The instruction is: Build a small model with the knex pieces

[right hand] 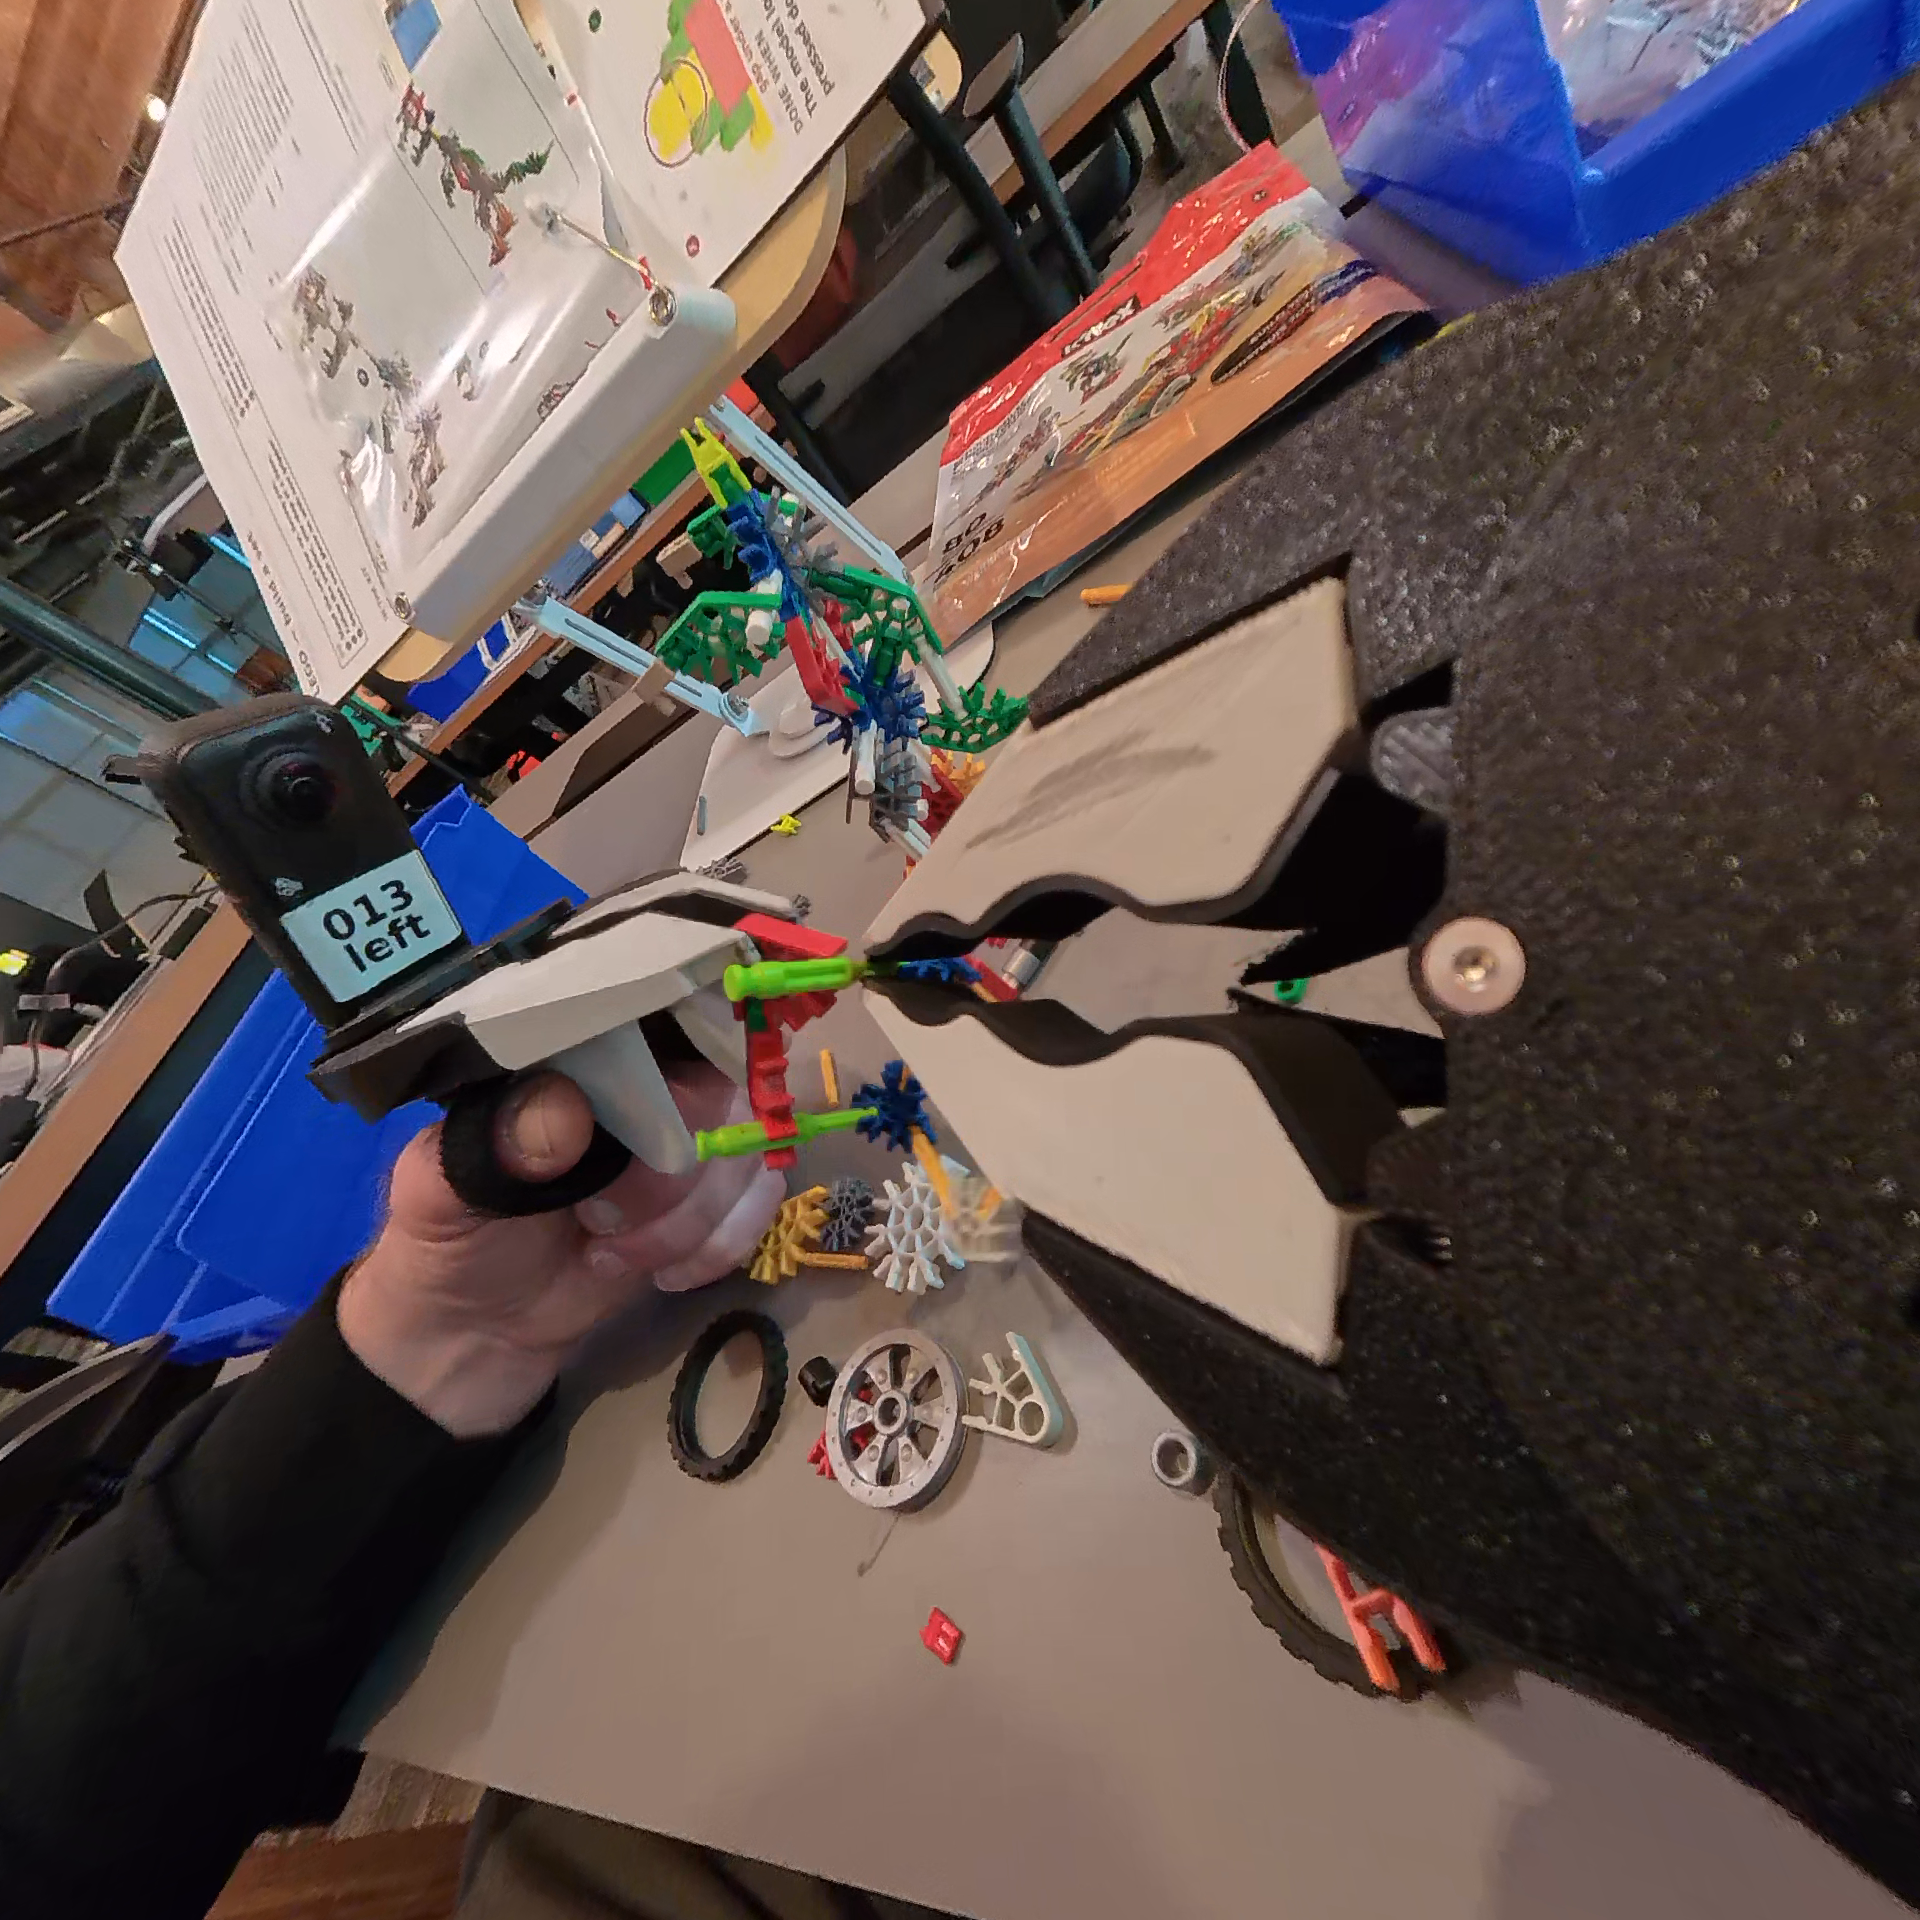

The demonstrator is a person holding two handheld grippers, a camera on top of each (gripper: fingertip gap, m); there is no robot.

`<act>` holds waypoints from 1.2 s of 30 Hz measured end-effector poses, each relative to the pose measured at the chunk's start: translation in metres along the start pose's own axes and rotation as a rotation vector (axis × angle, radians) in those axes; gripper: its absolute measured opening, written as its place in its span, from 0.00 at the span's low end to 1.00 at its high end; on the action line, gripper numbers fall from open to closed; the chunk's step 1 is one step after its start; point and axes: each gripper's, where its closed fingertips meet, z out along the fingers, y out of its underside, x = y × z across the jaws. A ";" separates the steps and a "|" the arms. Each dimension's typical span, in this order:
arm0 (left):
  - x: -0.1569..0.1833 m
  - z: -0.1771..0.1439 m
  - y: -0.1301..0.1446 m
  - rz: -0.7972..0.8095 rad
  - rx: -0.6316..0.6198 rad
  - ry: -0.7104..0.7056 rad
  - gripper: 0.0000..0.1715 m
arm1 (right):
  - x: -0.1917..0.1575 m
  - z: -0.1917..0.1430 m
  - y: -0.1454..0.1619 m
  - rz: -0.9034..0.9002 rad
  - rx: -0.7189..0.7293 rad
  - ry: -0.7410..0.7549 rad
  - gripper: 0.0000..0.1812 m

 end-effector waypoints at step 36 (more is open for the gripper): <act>-0.019 -0.001 0.006 0.025 -0.097 -0.127 0.07 | 0.002 0.008 0.021 -0.134 -0.145 0.098 0.01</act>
